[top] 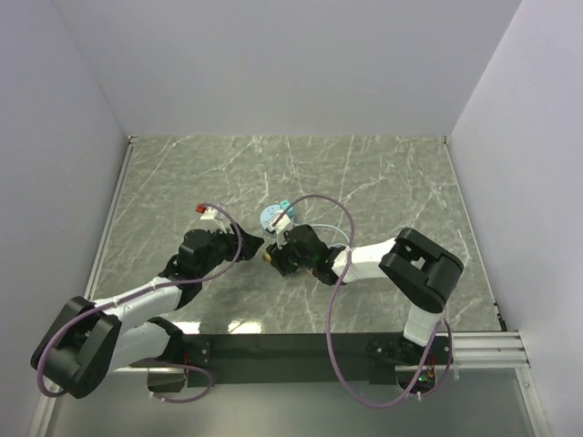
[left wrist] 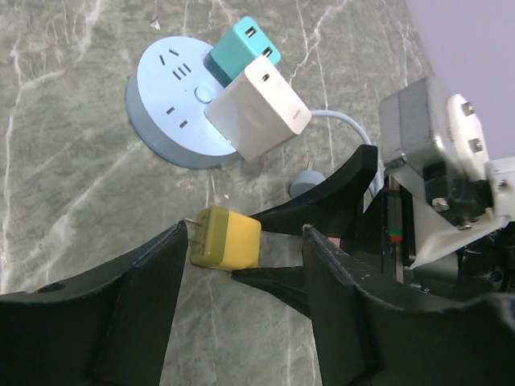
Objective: Insert the plug
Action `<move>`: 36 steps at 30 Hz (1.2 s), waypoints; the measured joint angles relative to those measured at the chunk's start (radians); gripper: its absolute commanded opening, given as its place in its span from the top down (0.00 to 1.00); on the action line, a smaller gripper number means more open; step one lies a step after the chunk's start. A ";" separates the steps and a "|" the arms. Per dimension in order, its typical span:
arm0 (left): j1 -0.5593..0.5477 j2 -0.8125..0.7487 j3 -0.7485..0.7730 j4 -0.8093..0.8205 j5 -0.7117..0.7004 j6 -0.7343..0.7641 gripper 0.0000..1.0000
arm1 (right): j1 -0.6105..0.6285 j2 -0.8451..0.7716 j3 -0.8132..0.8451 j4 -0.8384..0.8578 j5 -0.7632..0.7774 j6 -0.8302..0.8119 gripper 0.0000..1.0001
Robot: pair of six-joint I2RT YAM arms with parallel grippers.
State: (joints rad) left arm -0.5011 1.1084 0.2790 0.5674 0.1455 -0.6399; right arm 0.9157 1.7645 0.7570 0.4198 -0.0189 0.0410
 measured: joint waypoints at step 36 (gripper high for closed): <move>0.040 0.140 -0.049 0.349 0.484 -0.198 0.29 | 0.145 -0.440 -0.126 -0.128 0.130 -0.077 0.69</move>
State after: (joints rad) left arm -0.4614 1.2480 0.2302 0.9161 0.6292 -0.8375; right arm 1.0611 1.3247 0.6315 0.2920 0.1116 -0.0360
